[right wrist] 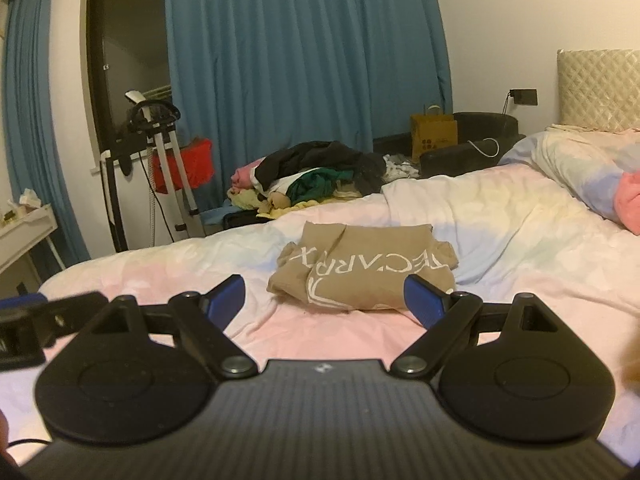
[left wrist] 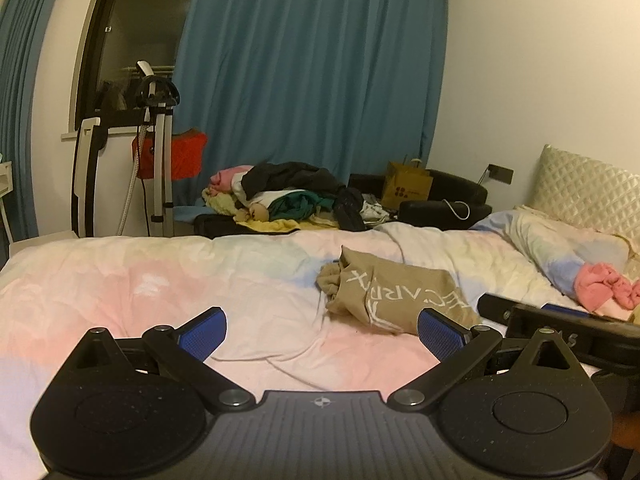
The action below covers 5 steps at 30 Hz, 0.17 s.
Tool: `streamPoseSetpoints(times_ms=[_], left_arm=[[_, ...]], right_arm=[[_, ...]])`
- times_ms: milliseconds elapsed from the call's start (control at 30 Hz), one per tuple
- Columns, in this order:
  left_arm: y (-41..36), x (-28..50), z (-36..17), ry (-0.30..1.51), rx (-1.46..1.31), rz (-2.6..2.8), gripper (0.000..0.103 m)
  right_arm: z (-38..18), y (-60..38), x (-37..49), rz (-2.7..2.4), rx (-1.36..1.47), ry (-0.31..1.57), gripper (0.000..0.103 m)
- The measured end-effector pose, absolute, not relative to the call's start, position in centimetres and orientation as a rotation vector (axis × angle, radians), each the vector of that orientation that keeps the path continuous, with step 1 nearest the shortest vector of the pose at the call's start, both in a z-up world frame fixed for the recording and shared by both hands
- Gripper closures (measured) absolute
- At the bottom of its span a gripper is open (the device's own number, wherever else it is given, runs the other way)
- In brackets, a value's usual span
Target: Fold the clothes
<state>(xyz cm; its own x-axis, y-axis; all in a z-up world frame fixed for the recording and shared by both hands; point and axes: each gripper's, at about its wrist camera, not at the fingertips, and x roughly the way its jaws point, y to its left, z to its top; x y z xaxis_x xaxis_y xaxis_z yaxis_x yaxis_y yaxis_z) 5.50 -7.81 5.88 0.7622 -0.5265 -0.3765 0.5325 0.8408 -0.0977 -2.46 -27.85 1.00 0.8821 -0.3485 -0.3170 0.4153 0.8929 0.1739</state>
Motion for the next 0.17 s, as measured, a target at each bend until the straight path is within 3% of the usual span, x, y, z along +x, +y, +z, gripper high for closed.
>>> streamPoseSetpoints(times_ms=[167], left_arm=[[-7.83,5.37,5.69,0.412,0.020,-0.574,0.000]], right_arm=[[0.86,-27.48,-2.50,-0.402,0.220,0.293,0.015]])
